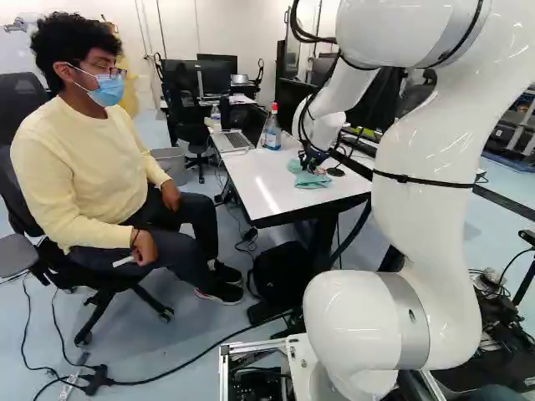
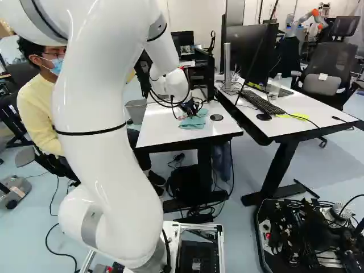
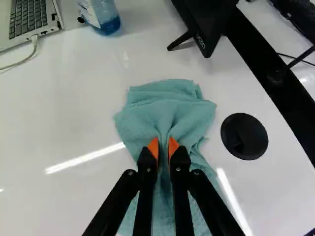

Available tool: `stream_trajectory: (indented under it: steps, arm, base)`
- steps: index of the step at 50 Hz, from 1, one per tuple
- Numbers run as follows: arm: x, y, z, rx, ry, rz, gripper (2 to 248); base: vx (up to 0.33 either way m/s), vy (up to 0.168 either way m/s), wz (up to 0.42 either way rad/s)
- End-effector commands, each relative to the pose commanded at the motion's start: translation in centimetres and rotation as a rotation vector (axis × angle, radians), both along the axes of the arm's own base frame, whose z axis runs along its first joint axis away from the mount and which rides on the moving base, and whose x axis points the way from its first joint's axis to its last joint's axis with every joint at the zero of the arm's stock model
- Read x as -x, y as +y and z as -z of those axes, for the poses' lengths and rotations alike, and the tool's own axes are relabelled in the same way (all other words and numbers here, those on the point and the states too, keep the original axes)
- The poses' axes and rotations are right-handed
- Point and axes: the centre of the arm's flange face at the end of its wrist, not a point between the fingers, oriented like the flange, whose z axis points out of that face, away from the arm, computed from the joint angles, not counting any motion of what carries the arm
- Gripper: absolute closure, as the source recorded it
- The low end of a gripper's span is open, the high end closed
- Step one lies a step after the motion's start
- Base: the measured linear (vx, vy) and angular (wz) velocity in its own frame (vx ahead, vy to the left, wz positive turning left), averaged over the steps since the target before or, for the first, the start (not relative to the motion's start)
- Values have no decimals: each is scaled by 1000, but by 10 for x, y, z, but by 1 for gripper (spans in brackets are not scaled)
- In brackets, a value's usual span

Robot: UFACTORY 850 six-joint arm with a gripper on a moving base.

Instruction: Clean the table with the green towel

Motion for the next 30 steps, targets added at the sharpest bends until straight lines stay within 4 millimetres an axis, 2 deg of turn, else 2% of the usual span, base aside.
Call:
stream_trajectory:
  steps: [7, 18, 30]
  arm:
    - [-1, 11, 0, 0, 0, -20, 206]
    - [12, 27, -1, -1, 8, -46, 206]
    - [33, 27, -2, -2, 17, -40, 206]
  base:
    - [0, 0, 0]
    - [0, 0, 0]
    - [0, 0, 0]
